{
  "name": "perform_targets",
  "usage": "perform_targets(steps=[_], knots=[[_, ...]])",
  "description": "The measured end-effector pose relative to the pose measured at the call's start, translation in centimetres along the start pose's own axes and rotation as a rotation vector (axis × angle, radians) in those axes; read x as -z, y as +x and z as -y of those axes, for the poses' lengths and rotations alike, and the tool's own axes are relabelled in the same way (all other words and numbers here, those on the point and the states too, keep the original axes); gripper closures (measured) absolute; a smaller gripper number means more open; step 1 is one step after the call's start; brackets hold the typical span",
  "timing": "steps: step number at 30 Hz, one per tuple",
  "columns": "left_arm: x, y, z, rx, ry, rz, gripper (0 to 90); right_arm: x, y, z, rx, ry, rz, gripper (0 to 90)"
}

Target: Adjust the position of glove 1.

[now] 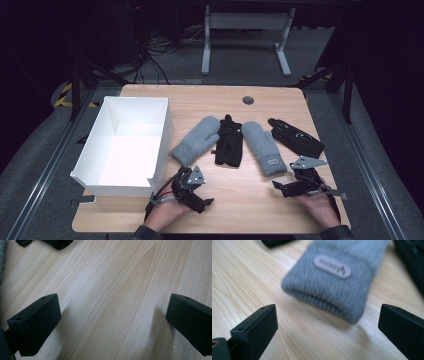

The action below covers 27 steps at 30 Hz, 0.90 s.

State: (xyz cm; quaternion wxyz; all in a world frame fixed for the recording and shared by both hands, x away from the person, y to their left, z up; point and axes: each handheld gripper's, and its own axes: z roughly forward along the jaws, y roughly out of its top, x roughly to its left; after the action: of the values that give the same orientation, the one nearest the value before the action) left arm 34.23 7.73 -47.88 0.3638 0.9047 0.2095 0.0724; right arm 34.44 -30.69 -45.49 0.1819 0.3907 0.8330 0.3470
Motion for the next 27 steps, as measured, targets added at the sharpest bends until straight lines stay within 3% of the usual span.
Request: perform_targets(steps=[9,15,20,27], knots=[[0.1,0.0,0.0,0.002,0.009,-0.003,0.3,-0.2,-1.1,-2.2,-0.037,-0.049,-0.019,5.0],[0.5,0.2,0.4,0.008,0.011,-0.011,0.2,-1.0,-1.2,-4.1,-0.024,-0.065,-0.026,6.3],[0.7,0.2,0.7,0.005,0.005,-0.013,0.2,-2.3,-1.7,-5.8,-0.018,-0.064,-0.026,9.0],[0.7,0.2,0.7,0.002,0.0,-0.008,0.1,-4.3,-2.6,-6.6,-0.029,-0.053,-0.04,15.5]])
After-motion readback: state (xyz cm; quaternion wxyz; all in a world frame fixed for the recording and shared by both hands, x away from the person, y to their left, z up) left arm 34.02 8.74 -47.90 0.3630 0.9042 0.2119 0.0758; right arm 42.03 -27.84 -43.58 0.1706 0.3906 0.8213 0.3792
